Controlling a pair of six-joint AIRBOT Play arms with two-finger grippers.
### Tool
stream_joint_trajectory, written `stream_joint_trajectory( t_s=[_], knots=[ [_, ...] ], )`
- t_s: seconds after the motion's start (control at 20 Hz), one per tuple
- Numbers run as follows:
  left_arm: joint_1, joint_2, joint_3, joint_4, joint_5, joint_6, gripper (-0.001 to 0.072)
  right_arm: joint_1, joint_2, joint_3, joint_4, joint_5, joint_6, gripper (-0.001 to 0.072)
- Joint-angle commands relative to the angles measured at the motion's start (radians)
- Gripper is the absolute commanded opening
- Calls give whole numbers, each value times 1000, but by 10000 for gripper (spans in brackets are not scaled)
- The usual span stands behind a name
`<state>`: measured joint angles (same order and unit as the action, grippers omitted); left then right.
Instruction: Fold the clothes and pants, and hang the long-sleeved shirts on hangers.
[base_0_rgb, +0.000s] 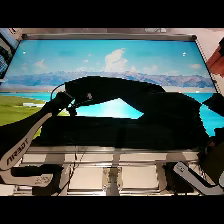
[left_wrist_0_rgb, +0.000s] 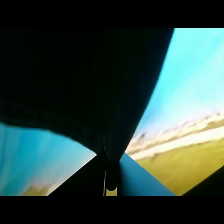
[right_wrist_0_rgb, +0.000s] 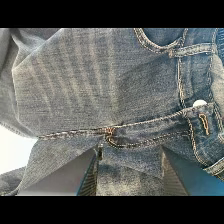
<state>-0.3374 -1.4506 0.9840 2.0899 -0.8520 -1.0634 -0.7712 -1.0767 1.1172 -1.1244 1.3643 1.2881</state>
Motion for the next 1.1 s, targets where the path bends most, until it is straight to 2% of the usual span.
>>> stream_joint_trajectory(
  t_s=[0.0, 0.15, 0.3, 0.45, 0.7, 0.95, 1.0, 1.05],
  knots=[
    [40, 77, 57, 168, -123, -157, 29, 1, -1, 0, -2, -22, 0, 430],
    [172, 203, 167, 176, -166, -221, 28, 1, -10, 0, -3, -93, -62, 430],
    [305, 287, 249, 148, -191, -223, 28, 1, -54, 1, -4, -192, -96, 430],
    [389, 311, 267, 146, -252, -211, 29, 1, -143, 1, 26, -232, -97, 430],
    [428, 277, 266, 96, -292, -212, 28, 77, -319, 1, 184, -267, -157, 430],
    [425, 218, 266, 98, -367, -212, 28, 294, -467, 103, 158, -392, -145, 424],
    [426, 211, 266, 97, -375, -212, 28, 327, -495, 136, 123, -408, -106, 385],
    [426, 207, 266, 97, -377, -212, 28, 348, -518, 165, 77, -413, -58, 384]
  ],
)
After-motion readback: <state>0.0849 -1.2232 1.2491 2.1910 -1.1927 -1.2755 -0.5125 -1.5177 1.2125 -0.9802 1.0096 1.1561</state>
